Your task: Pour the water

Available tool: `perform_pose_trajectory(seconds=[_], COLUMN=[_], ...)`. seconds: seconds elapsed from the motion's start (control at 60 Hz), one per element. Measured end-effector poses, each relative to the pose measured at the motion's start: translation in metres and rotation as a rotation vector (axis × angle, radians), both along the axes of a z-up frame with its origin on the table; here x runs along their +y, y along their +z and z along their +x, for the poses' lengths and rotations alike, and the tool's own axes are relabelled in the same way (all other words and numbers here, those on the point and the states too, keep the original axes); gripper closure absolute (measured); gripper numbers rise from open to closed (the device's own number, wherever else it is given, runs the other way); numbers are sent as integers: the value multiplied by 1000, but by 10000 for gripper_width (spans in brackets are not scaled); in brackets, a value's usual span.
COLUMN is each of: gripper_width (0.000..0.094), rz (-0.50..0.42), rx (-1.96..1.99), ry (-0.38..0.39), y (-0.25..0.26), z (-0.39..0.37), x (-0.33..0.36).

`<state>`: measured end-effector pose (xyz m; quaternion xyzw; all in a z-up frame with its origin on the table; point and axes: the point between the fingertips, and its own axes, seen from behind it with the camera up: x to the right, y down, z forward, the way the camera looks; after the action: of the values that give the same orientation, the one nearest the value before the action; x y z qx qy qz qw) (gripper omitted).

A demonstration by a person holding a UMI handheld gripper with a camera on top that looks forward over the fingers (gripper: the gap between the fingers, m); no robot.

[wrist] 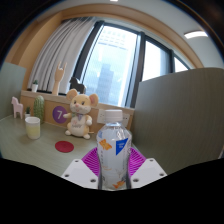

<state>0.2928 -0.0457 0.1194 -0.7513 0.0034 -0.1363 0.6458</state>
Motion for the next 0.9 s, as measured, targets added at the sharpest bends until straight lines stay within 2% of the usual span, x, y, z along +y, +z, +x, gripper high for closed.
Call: perform_pose_trajectory(seconds=[0.15,0.4,0.8,0.9], gripper_width=[620,620,617,622], rz=[-51,-40,-45,-8], rx=[-259,-770,-1541,-1779], ry=[72,205,342,348], y=[13,52,42,45], z=[-51,-160,-262,-277], x=[48,124,186,194])
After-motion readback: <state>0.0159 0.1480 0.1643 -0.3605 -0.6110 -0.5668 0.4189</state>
